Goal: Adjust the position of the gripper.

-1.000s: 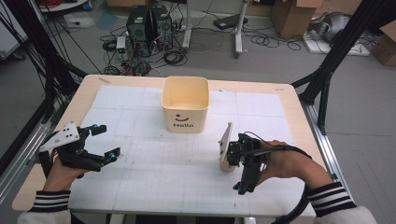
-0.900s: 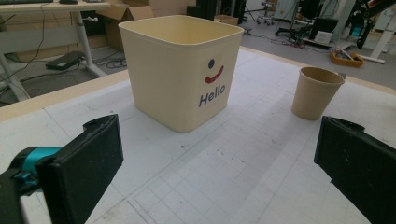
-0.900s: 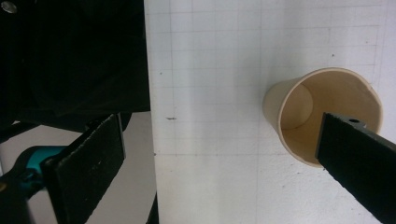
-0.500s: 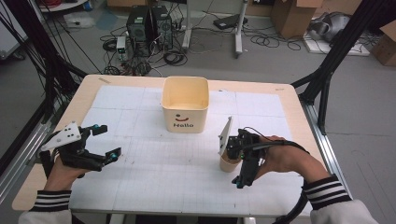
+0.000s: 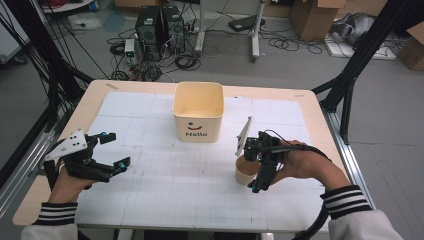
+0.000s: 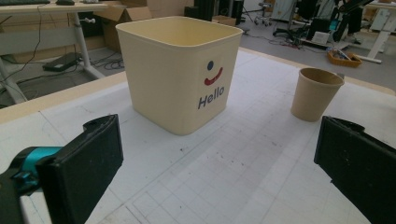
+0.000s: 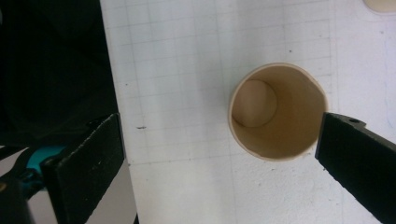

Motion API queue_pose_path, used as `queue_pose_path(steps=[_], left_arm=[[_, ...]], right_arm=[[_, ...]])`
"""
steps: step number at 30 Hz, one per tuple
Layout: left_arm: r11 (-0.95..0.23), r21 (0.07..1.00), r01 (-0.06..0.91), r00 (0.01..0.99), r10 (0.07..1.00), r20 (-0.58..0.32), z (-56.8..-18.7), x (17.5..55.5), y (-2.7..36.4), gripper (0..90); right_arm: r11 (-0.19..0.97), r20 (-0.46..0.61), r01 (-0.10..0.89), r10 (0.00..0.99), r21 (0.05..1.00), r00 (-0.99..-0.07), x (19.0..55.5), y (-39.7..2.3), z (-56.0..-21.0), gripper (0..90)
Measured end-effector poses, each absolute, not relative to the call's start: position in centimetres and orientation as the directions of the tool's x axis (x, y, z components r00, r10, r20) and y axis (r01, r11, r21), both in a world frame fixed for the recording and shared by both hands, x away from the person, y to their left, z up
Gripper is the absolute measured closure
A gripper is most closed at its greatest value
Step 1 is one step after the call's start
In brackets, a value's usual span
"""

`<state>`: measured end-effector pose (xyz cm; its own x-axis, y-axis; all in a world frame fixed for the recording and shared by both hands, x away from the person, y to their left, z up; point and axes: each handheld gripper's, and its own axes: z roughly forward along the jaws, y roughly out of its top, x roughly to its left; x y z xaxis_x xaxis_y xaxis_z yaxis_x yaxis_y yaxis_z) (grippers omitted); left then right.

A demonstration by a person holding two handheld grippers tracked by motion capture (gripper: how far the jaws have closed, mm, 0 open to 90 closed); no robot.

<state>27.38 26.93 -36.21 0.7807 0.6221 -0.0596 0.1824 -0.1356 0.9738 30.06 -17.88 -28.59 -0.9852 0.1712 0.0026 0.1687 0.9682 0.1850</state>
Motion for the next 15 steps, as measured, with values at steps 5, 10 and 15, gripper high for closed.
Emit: queue_pose_path(steps=[5, 10, 15], left_arm=[[-0.142, 0.973, 0.185, 0.785, 0.616, -0.059, -36.2, 27.4, 26.9, 1.7], [-0.141, 0.972, 0.186, 0.785, 0.617, -0.061, -36.2, 27.4, 26.9, 1.7], [-0.144, 0.973, 0.183, 0.789, 0.611, -0.058, -36.2, 27.4, 26.8, 1.7]], right_arm=[[0.963, 0.003, 0.186, 0.189, 0.193, -0.982, 31.1, -18.0, -28.8, 0.4], [0.959, 0.012, 0.21, 0.212, 0.191, -0.977, 32.1, -18.0, -29.0, 0.4], [0.959, 0.014, 0.212, 0.213, 0.185, -0.977, 33.0, -17.9, -29.1, 0.4]])
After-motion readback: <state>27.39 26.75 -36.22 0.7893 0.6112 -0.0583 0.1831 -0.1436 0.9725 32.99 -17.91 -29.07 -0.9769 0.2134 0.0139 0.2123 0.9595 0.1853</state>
